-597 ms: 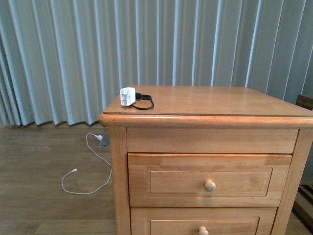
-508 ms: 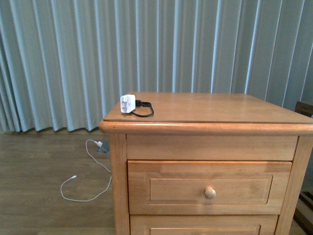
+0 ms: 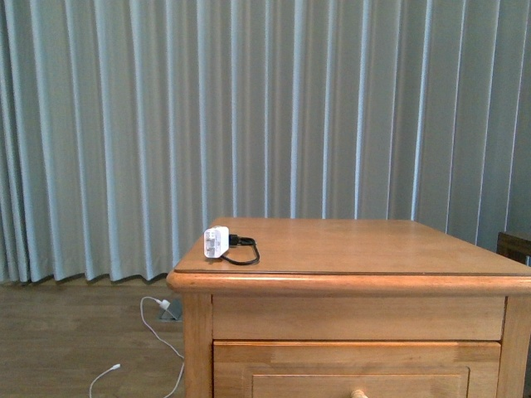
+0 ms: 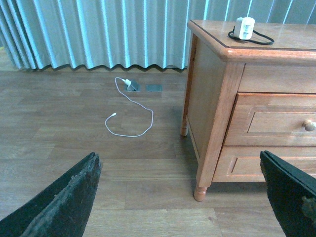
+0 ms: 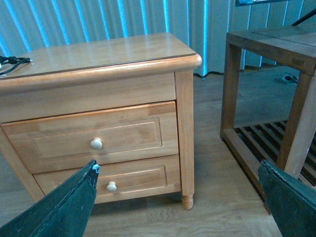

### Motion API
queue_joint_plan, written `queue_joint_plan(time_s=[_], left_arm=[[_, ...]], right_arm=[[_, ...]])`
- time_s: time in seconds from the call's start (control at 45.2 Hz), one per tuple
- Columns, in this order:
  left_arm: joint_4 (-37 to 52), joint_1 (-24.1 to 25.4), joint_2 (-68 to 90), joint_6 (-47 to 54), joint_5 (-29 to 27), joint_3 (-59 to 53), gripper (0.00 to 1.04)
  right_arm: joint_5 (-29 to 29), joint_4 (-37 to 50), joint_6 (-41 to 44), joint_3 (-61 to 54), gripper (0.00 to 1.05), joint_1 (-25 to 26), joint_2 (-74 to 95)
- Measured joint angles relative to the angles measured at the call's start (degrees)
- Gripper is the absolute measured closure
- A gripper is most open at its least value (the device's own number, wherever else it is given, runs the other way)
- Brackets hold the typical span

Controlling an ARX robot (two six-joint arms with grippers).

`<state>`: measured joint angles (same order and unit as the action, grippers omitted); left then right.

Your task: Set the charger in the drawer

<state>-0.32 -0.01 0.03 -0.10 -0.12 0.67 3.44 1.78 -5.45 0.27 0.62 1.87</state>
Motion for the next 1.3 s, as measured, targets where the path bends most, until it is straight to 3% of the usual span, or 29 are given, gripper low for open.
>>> queue_joint_plan(time_s=[1.304], left_arm=[[0.0, 0.0, 0.0, 0.0, 0.0, 0.02, 0.06]], right_arm=[[0.0, 0.0, 0.0, 0.0, 0.08, 0.0, 0.0]])
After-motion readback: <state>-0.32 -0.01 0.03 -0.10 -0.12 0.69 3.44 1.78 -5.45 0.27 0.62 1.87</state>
